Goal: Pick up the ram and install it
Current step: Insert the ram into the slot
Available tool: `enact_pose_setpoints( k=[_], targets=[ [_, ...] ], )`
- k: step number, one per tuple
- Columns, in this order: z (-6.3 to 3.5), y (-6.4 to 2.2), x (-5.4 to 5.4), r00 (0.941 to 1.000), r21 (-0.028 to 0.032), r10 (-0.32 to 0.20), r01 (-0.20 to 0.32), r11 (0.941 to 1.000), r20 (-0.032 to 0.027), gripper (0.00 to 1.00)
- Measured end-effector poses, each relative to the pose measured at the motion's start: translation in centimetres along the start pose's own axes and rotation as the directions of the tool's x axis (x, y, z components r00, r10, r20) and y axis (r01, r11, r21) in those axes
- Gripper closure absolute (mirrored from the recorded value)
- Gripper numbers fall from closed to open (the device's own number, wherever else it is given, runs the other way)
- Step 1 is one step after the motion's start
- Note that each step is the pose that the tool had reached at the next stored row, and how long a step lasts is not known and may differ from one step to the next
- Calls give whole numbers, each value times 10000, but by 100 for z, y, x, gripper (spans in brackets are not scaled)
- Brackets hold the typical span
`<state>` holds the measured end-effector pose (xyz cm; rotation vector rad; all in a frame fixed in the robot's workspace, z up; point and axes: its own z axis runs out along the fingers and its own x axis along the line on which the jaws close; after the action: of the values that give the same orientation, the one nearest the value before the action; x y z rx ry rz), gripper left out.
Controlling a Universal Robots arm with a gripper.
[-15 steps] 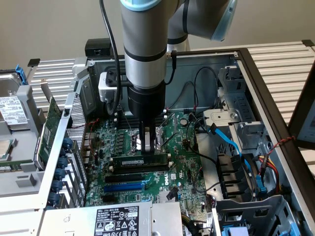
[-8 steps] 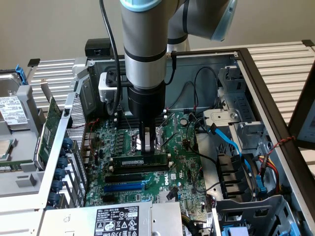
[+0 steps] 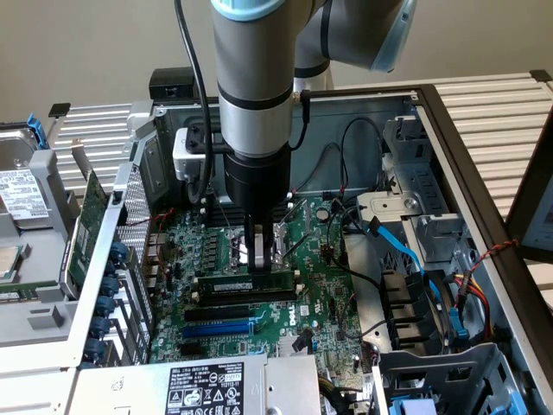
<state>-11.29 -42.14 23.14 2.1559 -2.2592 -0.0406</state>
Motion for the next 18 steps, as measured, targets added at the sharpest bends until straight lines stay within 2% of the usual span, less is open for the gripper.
enact_pose_setpoints(
  k=[18],
  targets=[
    [15,5,0,10000,1,0,0,10000,2,87]
  ],
)
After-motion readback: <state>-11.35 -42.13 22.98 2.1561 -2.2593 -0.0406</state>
